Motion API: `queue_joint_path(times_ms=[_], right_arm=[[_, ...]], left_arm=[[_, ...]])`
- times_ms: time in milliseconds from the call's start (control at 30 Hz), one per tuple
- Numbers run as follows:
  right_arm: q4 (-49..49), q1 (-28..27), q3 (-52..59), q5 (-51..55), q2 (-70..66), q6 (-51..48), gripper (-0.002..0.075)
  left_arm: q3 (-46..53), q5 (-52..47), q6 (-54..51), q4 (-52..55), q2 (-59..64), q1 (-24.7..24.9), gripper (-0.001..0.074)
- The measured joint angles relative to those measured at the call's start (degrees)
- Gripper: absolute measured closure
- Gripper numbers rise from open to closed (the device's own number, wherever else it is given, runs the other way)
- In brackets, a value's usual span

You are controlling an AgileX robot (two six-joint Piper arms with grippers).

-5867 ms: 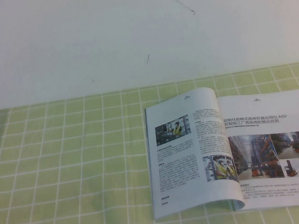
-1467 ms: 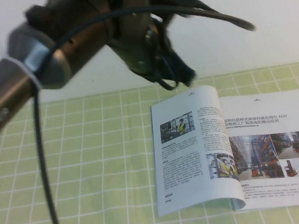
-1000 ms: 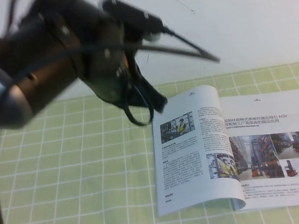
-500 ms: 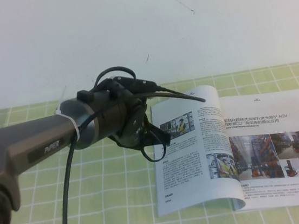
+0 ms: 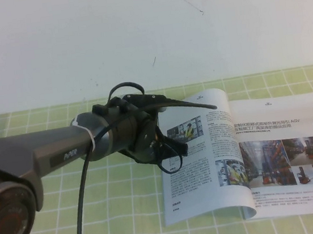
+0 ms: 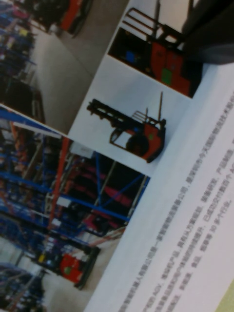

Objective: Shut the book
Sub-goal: 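Close the open booklet and leave it lying on the table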

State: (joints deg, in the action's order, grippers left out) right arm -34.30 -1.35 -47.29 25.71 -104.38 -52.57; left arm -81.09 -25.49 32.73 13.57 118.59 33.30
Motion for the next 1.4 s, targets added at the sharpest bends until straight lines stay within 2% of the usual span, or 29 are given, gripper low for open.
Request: queue_joint_path(times_ms=[167,367,600,800,1100,1267,1400], right_arm=[[0.0,0.0,-0.1,0.1,0.0,0.0,0.0729],[0.0,0.0,-0.1,0.1,0.0,0.0,0.0729],[0.0,0.0,-0.1,0.1,0.0,0.5,0.0729],[0.0,0.0,-0.1,0.1,0.0,-1.0,0.0729],[0.0,0.0,-0.1,-0.2,0.0,-1.2,0.0729],[0.0,0.0,-0.1,-0.3,0.0,-1.2,0.0729],[0.1,0.0,-0.1,-0.3,0.6,-1.2,0.0729]], left_arm=[[0.0,1.5,-2.4,-5.8,0.8,0.3,0.0738],[0.0,4.8,-9.7,-14.0,1.0,4.5,0.0738],[0.0,16.3,-11.6,-22.1,1.0,10.1,0.0738],[0.0,23.2,-11.8,-29.7,1.0,11.4,0.0738],[-1.1,24.6,-11.3,-37.1,1.0,12.9,0.0738],[-6.7,20.1,-11.4,-37.3,1.1,15.1,0.0738],[-12.1,15.5,-18.4,-37.0,-0.5,16.5,0.0738]])
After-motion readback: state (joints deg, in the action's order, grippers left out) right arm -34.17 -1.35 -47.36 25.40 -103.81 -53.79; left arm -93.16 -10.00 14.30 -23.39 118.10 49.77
